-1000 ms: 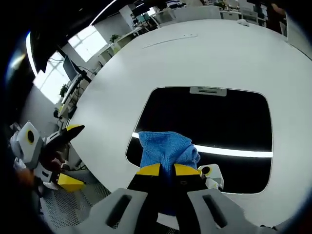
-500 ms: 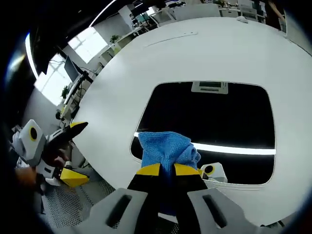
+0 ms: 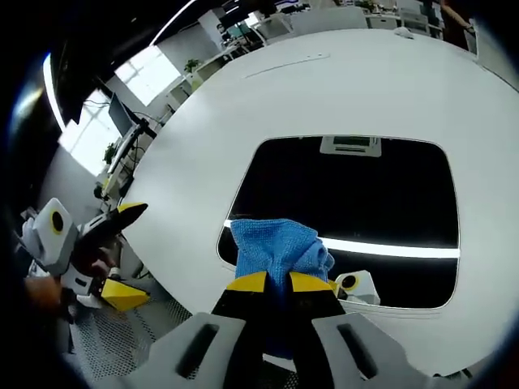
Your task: Wipe the mirror surface with the cleaning cloth until all visible marks leave the cleaned area.
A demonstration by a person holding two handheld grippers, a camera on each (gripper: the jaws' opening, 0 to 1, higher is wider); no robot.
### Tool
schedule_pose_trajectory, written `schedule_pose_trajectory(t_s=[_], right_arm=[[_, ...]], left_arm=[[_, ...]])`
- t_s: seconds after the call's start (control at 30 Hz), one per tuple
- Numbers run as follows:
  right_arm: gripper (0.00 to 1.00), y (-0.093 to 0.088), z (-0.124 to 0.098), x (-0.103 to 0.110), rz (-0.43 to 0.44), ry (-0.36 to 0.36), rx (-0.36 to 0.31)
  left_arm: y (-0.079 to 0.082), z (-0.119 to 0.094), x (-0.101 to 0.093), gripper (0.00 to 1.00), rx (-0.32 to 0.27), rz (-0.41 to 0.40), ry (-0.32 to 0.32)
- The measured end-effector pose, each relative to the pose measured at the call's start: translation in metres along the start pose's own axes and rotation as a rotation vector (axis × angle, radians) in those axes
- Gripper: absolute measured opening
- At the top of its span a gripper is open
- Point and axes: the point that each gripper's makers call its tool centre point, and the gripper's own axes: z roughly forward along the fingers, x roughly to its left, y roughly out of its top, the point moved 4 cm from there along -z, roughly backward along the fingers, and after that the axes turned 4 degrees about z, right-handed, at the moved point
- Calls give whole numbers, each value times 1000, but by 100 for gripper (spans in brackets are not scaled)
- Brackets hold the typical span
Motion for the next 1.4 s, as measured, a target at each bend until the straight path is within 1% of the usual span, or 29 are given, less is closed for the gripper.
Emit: schedule_pose_trajectory(t_s=[0.3, 0.53, 0.6, 0.77, 1.03, 1.17, 1.27, 1.4], right_arm=[[3, -1, -12, 0, 0, -4, -4], [3, 3, -12, -9, 20, -6, -7], [3, 3, -16, -10, 14, -12, -9], [3, 5, -18, -19, 27, -16, -12], [3, 4, -25, -25, 32, -21, -17], [3, 6, -23, -31, 31, -26, -19], [3, 6, -28, -34, 36, -29, -24], [3, 6, -29, -35, 42, -33, -25]], left_arm=[[2, -2, -3, 89, -2, 0, 0], [2, -2, -3, 90, -3, -1, -2], [3, -2, -5, 90, -1, -1, -3], [4, -3, -6, 90, -1, -1, -6], [4, -3, -7, 90, 2, 1, -10], [4, -3, -7, 90, 2, 1, -12], [4, -2, -6, 90, 3, 2, -14], [3, -2, -5, 90, 3, 3, -16]])
